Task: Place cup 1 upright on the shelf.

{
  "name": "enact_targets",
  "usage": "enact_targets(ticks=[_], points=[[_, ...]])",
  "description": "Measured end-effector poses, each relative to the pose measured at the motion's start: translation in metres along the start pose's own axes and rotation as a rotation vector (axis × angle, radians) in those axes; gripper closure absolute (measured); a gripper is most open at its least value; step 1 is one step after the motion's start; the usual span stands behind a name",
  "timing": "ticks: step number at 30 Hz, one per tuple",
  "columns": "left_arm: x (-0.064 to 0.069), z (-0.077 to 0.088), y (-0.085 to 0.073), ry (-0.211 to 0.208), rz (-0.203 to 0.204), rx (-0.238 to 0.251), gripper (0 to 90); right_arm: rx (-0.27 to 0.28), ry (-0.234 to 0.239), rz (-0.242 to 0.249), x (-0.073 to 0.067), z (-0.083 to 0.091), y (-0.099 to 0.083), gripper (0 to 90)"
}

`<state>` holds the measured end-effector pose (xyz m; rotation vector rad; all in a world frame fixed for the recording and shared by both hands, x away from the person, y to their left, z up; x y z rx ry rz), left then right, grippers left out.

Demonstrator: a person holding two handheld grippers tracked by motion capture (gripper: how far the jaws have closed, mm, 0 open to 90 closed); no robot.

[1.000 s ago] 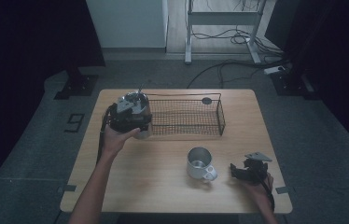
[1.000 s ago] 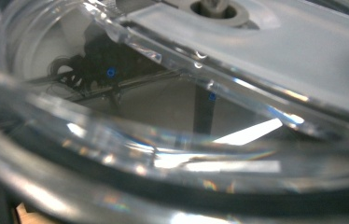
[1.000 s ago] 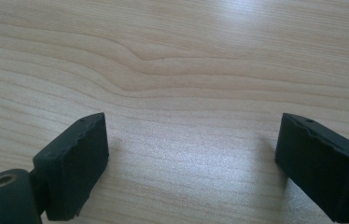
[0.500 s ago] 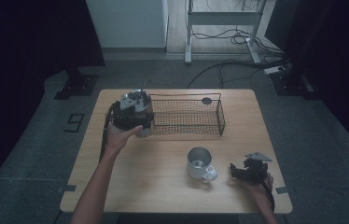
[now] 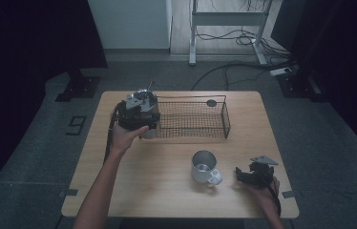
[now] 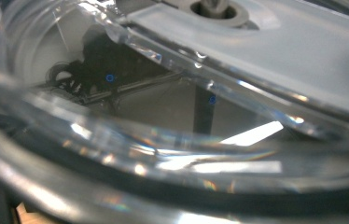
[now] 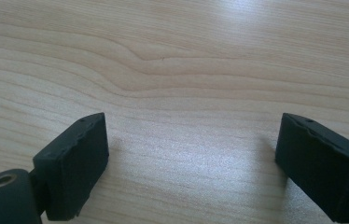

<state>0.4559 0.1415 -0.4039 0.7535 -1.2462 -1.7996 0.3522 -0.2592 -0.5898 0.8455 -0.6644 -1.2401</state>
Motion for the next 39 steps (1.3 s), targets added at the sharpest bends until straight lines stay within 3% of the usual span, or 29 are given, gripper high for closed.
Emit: enact_targets(ticks=[7,24,39], points=[[0.001,-0.002,0.005,-0.001,0.002,0.011,4.0,0.000,0.000,0.000,0.000,0.000,0.000,9.2],[0.002,-0.020,0.008,0.004,-0.003,-0.018,4.0,0.002,-0.001,-0.001,0.000,0.000,0.000,9.6],[-0.004,-0.039,0.012,0.009,0.018,-0.012,4.0,0.001,-0.004,-0.002,0.000,0.000,0.000,10.3]])
Point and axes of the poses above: each handheld gripper's, and its own axes: z roughly backward along the jaws, y roughly out of its top, x roughly to its right, the point moved 5 cm from there along -z, roughly forward along the jaws, and after that the axes turned 10 degrees about x, right-handed, at the moved point
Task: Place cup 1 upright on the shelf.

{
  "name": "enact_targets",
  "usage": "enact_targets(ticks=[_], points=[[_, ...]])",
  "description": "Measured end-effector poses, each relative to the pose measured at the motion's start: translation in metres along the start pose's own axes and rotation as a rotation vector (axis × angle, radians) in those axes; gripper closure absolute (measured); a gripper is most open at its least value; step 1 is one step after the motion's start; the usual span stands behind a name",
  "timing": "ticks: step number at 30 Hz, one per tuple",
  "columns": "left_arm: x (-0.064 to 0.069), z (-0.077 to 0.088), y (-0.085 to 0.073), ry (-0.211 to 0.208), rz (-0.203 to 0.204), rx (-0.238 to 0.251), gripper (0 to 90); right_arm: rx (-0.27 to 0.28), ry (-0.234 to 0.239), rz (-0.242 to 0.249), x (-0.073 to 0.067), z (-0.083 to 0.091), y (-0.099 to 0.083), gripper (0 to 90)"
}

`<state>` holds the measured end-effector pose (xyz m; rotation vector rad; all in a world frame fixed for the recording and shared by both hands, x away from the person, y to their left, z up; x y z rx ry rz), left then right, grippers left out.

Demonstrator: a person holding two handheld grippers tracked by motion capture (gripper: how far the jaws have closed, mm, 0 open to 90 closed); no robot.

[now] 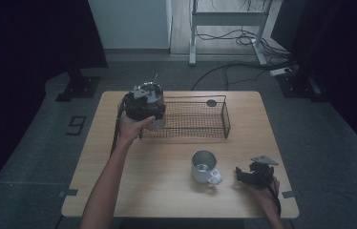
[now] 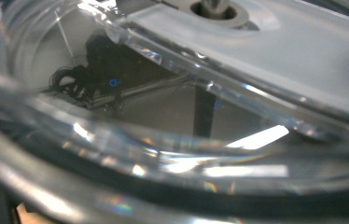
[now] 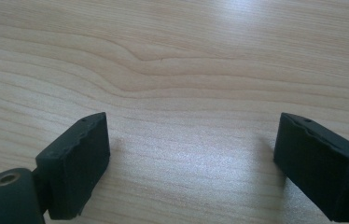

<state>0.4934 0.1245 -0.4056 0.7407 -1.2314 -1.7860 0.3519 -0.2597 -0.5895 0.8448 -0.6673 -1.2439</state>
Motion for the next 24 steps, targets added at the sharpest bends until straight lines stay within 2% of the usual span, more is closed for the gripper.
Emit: enact_targets(ticks=[5,17,24], points=[[0.003,-0.009,0.001,-0.007,-0.002,0.000,4.1,0.001,-0.001,0.000,0.000,0.000,0.000,10.5],[0.002,-0.014,0.011,-0.006,-0.001,0.004,4.0,0.002,-0.001,-0.001,0.000,0.000,0.000,10.7],[0.000,-0.020,0.011,0.000,0.006,-0.001,4.0,0.002,-0.003,-0.001,0.000,0.000,0.000,10.9]])
Point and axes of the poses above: each handheld gripper's, and its own axes: z roughly backward along the jaws, y roughly out of its top, x roughly to its right, the point moved 5 cm from there along -z, roughly forward along the jaws, and after that the axes turned 10 degrees about x, right-handed, at the moved point
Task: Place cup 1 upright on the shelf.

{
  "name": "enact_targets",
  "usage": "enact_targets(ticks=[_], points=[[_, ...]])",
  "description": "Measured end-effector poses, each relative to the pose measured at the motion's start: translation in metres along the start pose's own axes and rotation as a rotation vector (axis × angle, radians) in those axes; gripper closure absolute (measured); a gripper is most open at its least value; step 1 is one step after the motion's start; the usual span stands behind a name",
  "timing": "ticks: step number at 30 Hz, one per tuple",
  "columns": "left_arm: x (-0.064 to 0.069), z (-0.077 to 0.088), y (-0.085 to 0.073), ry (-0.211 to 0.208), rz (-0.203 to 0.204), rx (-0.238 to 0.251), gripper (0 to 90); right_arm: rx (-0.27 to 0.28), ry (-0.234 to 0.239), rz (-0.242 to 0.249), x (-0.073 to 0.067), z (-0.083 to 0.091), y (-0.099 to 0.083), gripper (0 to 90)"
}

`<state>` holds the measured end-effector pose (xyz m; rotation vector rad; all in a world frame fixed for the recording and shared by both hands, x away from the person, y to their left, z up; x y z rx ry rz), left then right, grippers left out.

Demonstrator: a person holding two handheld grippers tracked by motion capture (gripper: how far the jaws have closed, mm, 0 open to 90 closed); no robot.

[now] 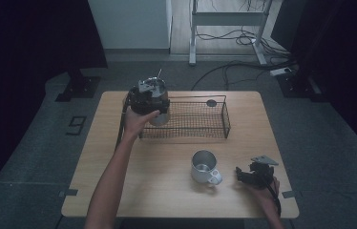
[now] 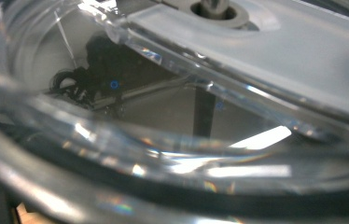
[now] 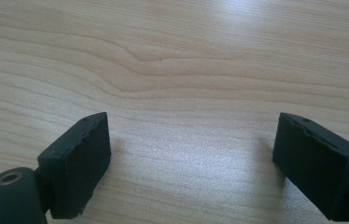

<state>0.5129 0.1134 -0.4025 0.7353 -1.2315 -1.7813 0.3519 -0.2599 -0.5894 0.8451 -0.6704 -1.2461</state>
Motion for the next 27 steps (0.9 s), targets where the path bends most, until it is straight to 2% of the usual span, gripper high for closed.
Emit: enact_targets(ticks=[8,13,18,27], points=[[-0.001,-0.009,0.005,0.003,0.000,0.000,4.1,0.002,-0.001,-0.001,0.000,0.000,0.000,11.3],[-0.001,-0.017,0.009,-0.003,0.025,0.011,4.1,0.002,-0.001,-0.002,0.000,0.000,0.000,11.2],[0.001,-0.024,0.010,0.001,0.019,0.006,4.1,0.003,-0.001,-0.002,0.000,0.000,0.000,11.3],[0.000,-0.039,0.002,0.016,0.023,-0.021,4.0,0.002,-0.001,-0.001,0.000,0.000,0.000,11.4]])
Point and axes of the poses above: each handheld gripper's, and its own axes: z roughly backward along the jaws, y roughly out of its top, x roughly to its right, the point moved 5 cm from there along -z, roughly forward along the jaws, and after that the axes turned 10 degrees about x, right-handed, at the moved point
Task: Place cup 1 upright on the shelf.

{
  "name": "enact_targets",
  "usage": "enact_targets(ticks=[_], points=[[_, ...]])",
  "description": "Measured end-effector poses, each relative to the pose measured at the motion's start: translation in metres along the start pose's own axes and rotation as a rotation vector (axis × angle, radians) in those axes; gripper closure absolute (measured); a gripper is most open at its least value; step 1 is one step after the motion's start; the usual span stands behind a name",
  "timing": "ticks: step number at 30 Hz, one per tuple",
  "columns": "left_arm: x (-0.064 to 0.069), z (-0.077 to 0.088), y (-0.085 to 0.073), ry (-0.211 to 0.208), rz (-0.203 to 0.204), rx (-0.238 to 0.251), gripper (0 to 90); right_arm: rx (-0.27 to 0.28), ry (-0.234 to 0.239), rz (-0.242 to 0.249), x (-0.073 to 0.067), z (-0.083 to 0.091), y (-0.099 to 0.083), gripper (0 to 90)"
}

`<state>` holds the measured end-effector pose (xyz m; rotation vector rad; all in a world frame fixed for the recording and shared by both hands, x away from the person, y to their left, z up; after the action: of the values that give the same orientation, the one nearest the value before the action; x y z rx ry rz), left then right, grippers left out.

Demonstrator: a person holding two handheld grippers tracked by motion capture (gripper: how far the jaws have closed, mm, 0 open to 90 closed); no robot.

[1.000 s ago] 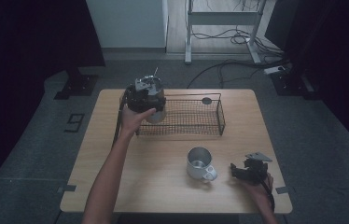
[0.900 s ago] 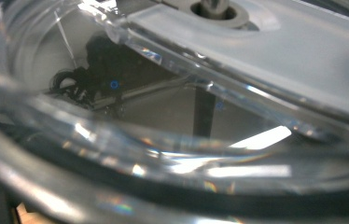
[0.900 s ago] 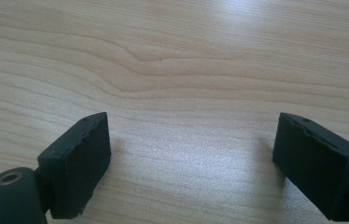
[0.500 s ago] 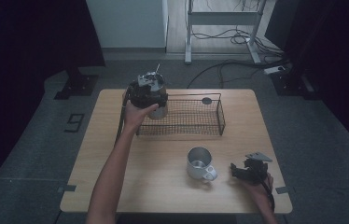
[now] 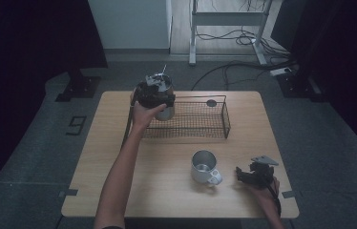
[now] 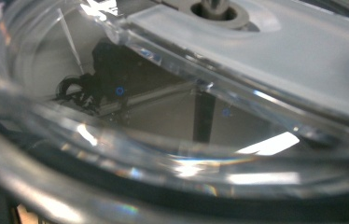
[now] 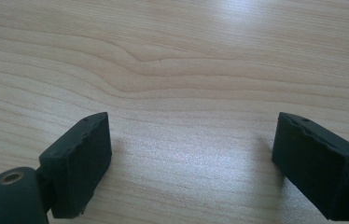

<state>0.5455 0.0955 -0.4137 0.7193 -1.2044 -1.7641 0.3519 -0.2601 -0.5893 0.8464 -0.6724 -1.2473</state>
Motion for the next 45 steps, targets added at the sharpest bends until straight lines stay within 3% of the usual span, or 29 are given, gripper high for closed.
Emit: enact_targets(ticks=[11,25,45], points=[[-0.007,-0.011,-0.020,0.017,0.013,-0.034,4.1,0.001,-0.002,0.000,0.000,0.000,0.000,11.8],[-0.007,-0.024,-0.036,0.034,0.015,-0.052,4.0,0.001,-0.002,-0.001,0.000,0.000,0.000,11.9],[-0.006,-0.041,-0.064,0.042,0.049,-0.088,4.0,0.001,-0.003,0.000,0.000,0.000,0.000,11.9]])
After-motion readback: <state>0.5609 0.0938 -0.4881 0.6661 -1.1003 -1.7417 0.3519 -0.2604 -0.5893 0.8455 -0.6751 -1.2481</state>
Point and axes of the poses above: each handheld gripper's, and its own axes: z roughly backward along the jaws, y roughly out of its top, x roughly to its right, the point moved 5 cm from there along -z, roughly forward along the jaws, and after that the axes turned 10 degrees about x, right-handed, at the moved point
